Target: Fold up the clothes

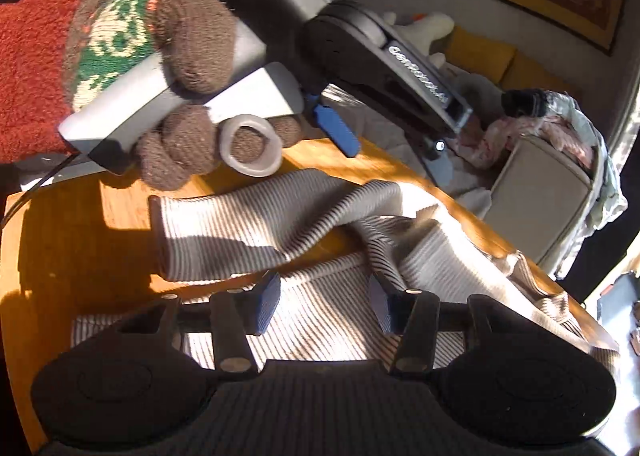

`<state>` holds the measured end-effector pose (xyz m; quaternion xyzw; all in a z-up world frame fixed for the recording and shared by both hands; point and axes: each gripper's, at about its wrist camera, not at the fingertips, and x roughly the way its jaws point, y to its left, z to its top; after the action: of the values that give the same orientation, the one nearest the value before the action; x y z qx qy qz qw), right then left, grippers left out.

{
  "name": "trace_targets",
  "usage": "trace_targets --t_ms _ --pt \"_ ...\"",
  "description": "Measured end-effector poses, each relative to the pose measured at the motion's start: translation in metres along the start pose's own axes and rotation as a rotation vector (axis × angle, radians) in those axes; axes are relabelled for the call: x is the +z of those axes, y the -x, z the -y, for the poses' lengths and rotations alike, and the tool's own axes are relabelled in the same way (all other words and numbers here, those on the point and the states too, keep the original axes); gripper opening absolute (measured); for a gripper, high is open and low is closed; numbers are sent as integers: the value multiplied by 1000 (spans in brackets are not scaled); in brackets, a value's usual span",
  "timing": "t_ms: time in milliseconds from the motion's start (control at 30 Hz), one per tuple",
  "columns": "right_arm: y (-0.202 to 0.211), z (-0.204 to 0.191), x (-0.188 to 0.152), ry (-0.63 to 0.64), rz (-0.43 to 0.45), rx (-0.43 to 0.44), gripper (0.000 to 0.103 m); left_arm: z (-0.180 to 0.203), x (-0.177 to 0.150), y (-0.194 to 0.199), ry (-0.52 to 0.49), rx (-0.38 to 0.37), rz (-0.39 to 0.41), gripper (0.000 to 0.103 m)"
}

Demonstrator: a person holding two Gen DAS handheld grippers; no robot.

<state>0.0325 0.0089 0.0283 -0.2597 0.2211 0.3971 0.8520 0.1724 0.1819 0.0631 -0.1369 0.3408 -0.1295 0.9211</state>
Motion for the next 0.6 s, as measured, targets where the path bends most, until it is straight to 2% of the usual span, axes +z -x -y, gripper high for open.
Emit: trace_targets --t_ms 133,267,367,433,533,600 --pt "-30 -40 15 64 -15 98 53 -11 0 14 -4 19 13 98" --pt "-49 -50 29 43 -14 118 56 -17 2 23 -8 27 25 99" --pt "-43 -50 37 2 19 143 56 -23 2 28 -1 34 40 101" --pt "-35 -58 39 49 37 185 61 -26 4 29 11 36 45 102" --pt "-41 -73 29 126 -7 181 63 -27 5 27 22 35 43 102" --pt "-46 -69 22 87 8 153 61 -24 5 28 17 30 43 102"
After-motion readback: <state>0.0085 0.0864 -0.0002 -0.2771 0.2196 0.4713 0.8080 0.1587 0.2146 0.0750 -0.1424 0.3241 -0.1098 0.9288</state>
